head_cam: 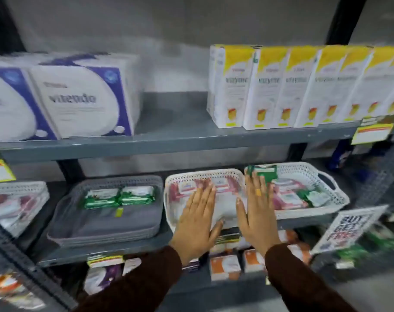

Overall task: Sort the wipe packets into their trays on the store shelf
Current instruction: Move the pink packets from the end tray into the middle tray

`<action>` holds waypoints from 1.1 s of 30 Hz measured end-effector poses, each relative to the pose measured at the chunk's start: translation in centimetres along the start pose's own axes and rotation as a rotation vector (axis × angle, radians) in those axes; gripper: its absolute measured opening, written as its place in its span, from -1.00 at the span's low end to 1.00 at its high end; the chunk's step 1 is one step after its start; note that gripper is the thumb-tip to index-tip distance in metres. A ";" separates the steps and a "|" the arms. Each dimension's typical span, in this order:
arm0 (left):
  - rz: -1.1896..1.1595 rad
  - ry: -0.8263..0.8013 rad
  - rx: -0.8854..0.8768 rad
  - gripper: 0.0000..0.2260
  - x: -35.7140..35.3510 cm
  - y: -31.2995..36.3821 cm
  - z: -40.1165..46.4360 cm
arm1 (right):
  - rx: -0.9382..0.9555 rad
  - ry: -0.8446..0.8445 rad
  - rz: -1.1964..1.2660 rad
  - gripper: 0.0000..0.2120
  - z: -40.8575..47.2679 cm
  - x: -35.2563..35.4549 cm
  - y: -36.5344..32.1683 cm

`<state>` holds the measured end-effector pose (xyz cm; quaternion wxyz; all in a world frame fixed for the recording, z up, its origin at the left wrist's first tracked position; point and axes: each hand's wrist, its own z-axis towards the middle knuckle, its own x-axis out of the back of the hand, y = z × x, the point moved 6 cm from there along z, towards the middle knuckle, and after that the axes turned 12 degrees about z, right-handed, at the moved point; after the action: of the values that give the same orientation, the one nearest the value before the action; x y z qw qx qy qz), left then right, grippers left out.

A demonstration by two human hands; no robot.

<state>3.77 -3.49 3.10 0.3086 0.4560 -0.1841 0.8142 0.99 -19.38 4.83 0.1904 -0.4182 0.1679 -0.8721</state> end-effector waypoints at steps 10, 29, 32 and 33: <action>0.048 -0.378 0.005 -0.36 -12.8 8.1 3.6 | -0.457 -0.417 -0.078 -0.61 3.5 2.0 21.2; 0.158 -0.325 0.163 -0.43 -14.7 6.8 2.9 | -0.482 -0.807 0.075 -0.43 9.9 0.3 29.6; 0.223 -0.349 0.197 -0.39 -14.9 6.7 3.0 | -0.524 -0.634 0.312 -0.52 11.1 1.8 25.9; 0.240 -0.365 0.228 -0.38 -15.0 6.6 3.1 | -0.520 -0.592 0.396 -0.50 11.4 1.9 24.3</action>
<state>7.18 -15.21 -8.29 0.1179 0.6020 -0.1966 0.7648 13.62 -42.95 1.85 0.2824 -0.6438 0.3968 -0.5902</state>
